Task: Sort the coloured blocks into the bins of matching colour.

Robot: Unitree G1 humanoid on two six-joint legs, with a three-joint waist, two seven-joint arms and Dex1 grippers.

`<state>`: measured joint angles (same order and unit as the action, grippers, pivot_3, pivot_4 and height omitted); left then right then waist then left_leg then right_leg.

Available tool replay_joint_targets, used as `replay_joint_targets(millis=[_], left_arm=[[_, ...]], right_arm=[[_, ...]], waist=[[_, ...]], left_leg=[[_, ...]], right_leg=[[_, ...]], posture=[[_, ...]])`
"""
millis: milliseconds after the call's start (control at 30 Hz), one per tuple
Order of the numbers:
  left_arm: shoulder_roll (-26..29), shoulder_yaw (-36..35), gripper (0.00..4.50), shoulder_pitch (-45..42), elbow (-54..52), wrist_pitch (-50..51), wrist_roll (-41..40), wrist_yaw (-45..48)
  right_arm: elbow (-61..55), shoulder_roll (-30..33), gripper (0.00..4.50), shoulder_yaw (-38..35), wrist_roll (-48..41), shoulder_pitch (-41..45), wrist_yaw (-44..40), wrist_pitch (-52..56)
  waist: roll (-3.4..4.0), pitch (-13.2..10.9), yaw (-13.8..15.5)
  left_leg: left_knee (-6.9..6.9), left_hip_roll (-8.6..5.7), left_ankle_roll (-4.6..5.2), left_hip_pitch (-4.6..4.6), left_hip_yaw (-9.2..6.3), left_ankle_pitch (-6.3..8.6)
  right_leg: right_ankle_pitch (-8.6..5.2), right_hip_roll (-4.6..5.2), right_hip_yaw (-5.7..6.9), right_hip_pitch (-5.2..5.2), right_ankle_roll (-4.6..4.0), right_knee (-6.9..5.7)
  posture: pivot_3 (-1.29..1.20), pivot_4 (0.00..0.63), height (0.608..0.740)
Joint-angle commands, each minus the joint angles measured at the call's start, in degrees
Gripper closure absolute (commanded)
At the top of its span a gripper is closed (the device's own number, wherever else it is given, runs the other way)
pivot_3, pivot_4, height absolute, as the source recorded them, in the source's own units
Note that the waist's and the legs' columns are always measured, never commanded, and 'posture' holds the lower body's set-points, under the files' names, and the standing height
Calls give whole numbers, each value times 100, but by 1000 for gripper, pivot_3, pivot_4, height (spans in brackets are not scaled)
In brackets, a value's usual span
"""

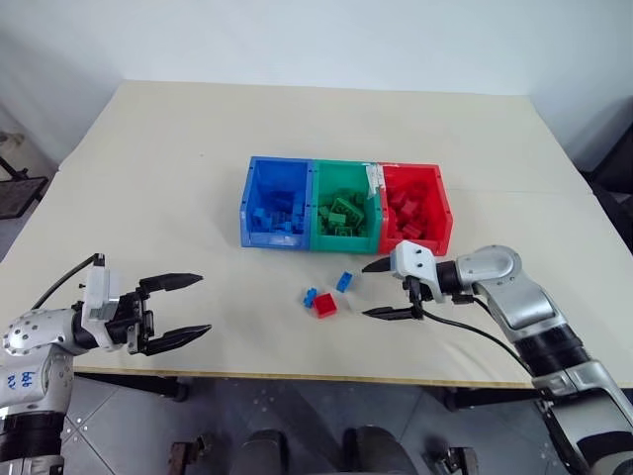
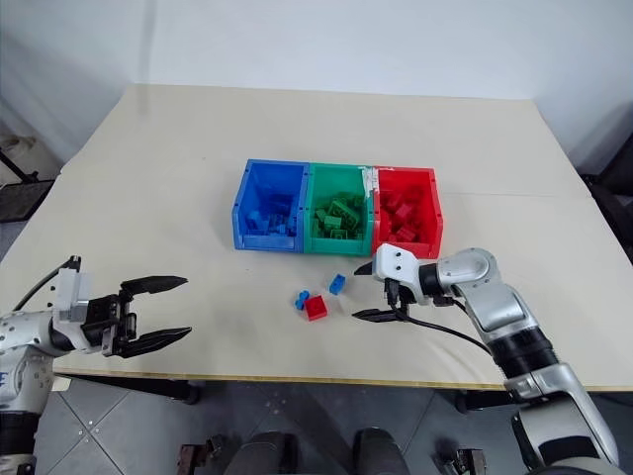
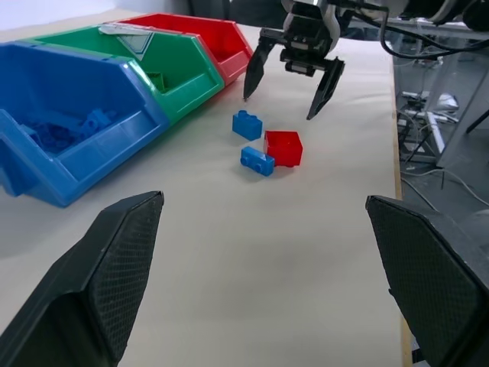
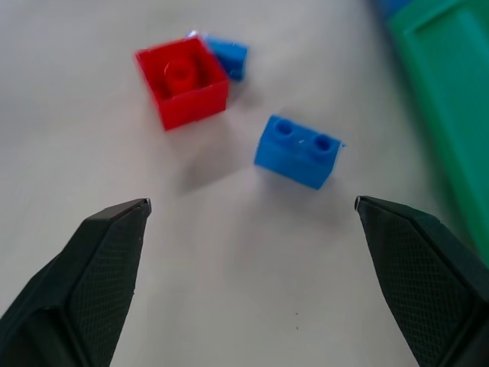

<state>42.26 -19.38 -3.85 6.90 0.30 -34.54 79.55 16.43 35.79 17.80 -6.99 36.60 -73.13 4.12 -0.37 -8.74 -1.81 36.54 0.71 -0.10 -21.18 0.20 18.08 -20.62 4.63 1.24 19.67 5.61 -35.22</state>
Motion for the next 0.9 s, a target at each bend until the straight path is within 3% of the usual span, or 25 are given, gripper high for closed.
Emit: replay_joint_targets(millis=[33, 367, 467, 800, 900], left_arm=[[-56, -197, 0, 205, -427, 33, -172, -162], [-134, -442, 0, 810, -1013, 100, -291, -449], [-112, -503, 0, 884, -1061, 104, -303, -495], [-59, -461, 0, 664, -806, 72, -261, -457], [-70, -387, 0, 495, -702, 62, -211, -446]], right_arm=[[722, -247, 23, 121, 218, 418, -251, -696], [3039, -1014, 23, 260, 793, 1522, -423, -1995], [3470, -1175, 588, 195, 798, 1745, -527, -2124], [3892, -1384, 3887, -106, 778, 1964, -322, -2305], [3808, -1335, 4052, -280, 712, 1917, -186, -2178]], waist=[[0, 0, -5], [2, -1, -74], [3, -1, -125], [6, -3, -144], [9, -5, -139]], left_leg=[[1, 0, 0, 0, 0, 0], [10, 1, -2, 8, -3, 0], [15, 1, -2, 9, -7, 1], [17, 2, -5, 8, -10, 1], [19, 2, -5, 6, -12, 2]], right_leg=[[0, 0, 0, 0, 0, -3], [0, 0, 4, 4, 0, -32], [0, 0, 4, 1, 0, -36], [0, 0, 9, 3, 0, -41], [0, 0, 10, 3, 0, -42]], posture=[[0, 150, 740], [0, 150, 740], [0, 150, 740], [0, 150, 740], [0, 150, 740]])
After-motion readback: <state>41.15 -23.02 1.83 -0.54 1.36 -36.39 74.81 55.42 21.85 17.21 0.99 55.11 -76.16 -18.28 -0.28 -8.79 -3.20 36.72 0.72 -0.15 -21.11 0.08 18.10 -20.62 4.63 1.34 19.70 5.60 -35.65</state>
